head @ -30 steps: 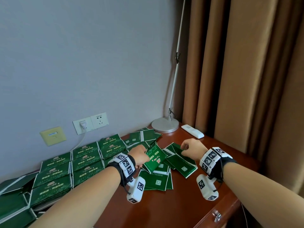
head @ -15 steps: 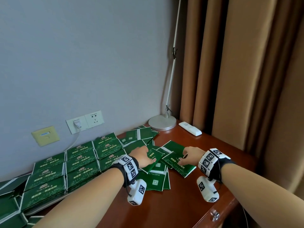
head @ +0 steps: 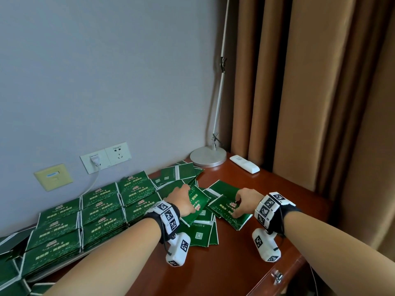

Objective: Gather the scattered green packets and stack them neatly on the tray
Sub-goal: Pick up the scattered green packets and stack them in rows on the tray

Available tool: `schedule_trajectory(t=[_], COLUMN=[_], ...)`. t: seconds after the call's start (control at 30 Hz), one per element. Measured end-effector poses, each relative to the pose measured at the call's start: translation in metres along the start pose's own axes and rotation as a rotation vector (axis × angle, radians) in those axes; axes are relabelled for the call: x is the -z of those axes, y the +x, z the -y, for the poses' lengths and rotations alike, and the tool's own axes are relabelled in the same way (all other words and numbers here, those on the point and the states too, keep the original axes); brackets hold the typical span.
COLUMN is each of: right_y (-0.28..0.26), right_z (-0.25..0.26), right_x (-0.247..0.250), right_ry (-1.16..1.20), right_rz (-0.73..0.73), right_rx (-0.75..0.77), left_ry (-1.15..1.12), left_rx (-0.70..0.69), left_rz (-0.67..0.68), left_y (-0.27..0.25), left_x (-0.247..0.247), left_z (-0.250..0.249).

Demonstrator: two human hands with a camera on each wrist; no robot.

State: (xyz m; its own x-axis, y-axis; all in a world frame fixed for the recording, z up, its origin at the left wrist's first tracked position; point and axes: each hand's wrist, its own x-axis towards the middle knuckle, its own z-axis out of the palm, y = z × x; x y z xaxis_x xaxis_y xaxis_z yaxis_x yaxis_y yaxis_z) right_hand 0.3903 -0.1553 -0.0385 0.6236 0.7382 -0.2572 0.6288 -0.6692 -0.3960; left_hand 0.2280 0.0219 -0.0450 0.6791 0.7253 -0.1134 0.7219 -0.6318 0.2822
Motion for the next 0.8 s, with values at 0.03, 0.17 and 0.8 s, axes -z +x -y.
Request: schedule_trajectory(t=[0.03, 0.17, 0.8], right_y=[0.0, 0.0, -0.021], right_z=[0.0, 0.003, 0.095], right_x=[0.0, -0.001, 0.02], right_ry=[0.008, 0.046, 0.328], right_rz=[-0.005, -0.022, -0.259], right_rx=[-0.006, -0.024, 0.304], left_ry=[-0.035, -0.13, -0.7], left_rx=[-0.006, -0.015, 0.136], left_rz=[-0.007, -0.025, -0.183], left_y=[0.002, -0.001, -0.053], left_x=[0.001, 0.006, 0.073], left_z=[0.0, 0.0, 0.056])
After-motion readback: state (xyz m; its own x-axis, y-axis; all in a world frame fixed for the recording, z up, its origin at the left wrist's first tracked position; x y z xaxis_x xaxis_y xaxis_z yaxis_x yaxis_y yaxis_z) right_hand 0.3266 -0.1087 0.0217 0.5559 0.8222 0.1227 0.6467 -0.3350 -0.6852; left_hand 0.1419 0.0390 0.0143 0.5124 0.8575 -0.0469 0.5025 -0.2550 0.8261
